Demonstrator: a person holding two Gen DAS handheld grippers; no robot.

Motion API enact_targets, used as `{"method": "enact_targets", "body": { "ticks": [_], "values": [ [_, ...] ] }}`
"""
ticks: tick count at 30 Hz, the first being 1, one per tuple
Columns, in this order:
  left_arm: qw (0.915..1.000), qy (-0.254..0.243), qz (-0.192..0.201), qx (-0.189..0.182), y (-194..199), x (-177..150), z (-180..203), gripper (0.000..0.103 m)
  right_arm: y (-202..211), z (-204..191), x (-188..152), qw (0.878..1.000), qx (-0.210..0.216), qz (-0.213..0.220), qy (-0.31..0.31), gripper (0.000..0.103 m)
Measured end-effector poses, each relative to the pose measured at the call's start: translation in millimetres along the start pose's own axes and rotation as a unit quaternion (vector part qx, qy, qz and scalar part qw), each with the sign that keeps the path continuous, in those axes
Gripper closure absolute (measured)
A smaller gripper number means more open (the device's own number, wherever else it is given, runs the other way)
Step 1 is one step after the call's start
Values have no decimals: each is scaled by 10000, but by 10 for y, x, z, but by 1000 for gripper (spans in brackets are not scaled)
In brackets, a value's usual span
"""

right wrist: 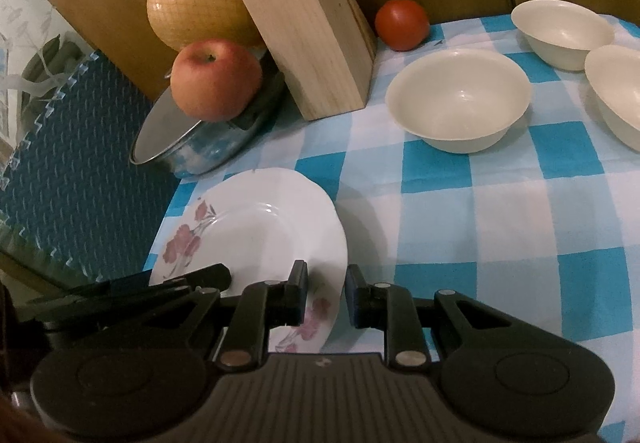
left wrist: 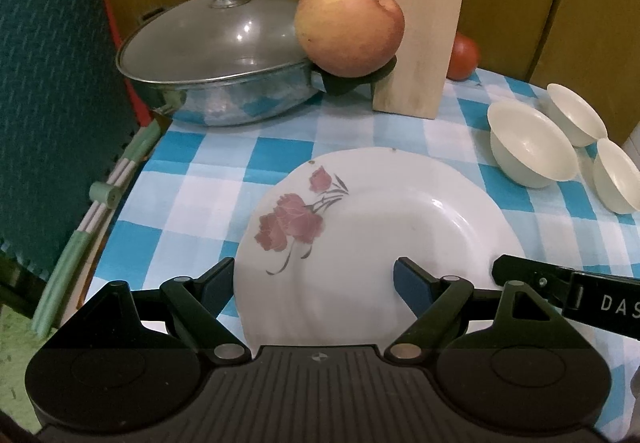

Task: Organize plates and bowls

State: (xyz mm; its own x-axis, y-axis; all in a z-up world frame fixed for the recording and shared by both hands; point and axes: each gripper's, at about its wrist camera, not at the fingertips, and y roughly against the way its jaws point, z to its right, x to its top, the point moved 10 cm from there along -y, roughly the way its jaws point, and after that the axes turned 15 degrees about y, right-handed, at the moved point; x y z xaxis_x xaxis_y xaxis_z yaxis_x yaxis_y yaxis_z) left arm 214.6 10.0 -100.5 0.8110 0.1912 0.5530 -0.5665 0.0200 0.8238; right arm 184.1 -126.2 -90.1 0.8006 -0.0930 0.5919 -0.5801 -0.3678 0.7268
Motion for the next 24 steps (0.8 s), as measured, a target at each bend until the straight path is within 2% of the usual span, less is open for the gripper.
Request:
{"method": "enact_targets", "body": {
  "ticks": [24],
  "values": [
    [9999,-116,111,7,273,-188,46,13,326,-113,-253,9999,-41,-29,107,81]
  ]
}}
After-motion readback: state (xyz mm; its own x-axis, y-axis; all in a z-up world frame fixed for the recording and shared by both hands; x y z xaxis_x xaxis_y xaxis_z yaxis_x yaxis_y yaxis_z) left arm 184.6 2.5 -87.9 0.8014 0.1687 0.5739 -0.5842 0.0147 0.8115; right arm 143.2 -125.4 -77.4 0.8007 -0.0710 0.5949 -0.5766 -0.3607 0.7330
